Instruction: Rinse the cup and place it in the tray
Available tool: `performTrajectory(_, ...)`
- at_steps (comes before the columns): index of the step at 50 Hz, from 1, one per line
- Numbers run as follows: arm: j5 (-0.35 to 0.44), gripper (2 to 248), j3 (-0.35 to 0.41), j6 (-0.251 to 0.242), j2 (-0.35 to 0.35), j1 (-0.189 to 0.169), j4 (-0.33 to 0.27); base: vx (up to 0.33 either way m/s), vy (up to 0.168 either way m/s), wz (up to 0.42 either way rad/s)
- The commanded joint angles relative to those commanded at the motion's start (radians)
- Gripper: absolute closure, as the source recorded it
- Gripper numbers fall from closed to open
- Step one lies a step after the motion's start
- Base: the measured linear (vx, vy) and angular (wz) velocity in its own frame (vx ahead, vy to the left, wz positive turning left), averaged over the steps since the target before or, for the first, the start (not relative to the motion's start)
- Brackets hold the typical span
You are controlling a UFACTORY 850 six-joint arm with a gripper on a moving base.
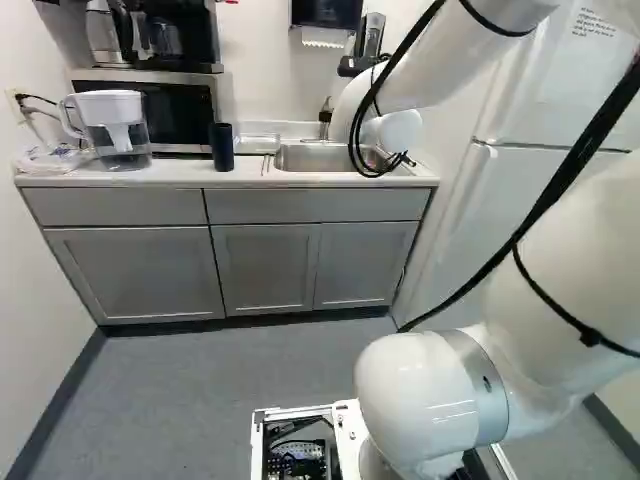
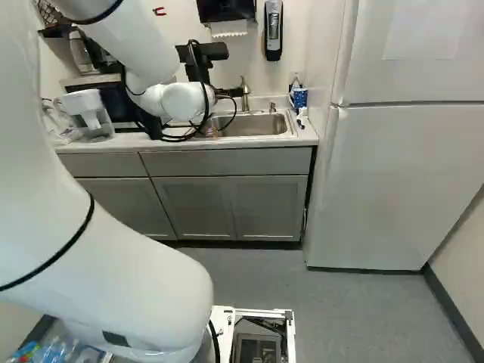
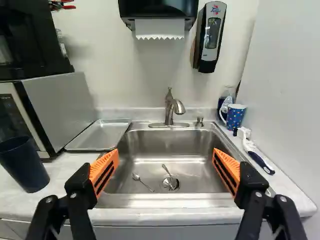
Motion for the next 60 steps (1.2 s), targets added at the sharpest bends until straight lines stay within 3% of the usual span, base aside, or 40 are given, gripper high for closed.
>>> performTrajectory(30, 0.000, 3, 0.000, 0.000, 0.000, 0.000, 0.000, 0.121, -0.069, 0.008)
performTrajectory(60, 0.000, 3, 0.000, 0.000, 0.000, 0.000, 0.000, 0.140, -0.060, 0.201)
